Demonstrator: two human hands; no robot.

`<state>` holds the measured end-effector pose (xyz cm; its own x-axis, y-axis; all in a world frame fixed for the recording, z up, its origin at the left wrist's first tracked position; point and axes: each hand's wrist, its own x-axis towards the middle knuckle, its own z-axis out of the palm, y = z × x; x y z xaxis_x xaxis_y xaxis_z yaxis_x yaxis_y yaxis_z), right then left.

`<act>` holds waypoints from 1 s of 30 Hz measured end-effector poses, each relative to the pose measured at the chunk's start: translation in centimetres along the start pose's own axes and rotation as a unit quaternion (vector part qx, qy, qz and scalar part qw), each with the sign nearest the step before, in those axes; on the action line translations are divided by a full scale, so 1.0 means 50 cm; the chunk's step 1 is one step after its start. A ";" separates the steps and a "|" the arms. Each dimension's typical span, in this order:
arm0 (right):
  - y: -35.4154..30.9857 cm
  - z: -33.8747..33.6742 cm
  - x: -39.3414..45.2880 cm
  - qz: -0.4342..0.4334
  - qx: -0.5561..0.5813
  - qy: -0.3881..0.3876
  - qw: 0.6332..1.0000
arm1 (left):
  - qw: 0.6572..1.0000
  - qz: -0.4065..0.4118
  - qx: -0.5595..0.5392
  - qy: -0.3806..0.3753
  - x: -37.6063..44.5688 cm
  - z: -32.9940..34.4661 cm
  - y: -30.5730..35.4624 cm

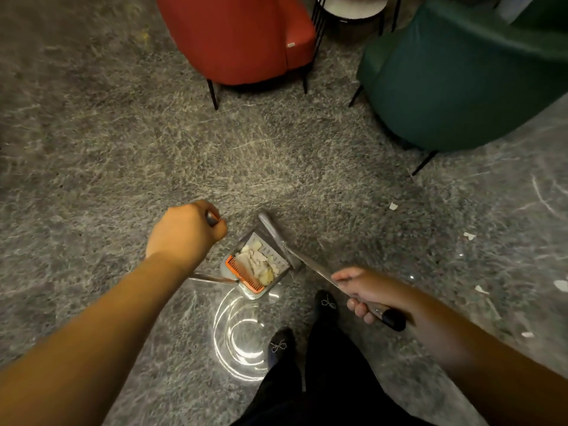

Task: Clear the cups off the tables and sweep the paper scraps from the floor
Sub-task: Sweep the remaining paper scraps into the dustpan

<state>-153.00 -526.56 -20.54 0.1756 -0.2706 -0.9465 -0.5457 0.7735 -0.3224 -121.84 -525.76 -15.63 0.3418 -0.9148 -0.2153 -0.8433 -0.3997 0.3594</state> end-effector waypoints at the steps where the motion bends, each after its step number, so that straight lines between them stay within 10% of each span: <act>1: 0.009 -0.006 -0.008 -0.004 0.021 0.009 1.000 | 1.000 0.013 0.002 -0.006 0.001 -0.002 0.008; 30: 0.140 -0.705 -0.005 -0.036 0.232 0.198 0.952 | 0.951 0.286 0.096 -0.074 0.322 0.242 0.803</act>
<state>-185.75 -541.28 -22.15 -0.1741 -0.4561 -0.8727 -0.1064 0.8898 -0.4438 -155.20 -555.81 -15.67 -0.2451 -0.9552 -0.1659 -0.9385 0.1909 0.2876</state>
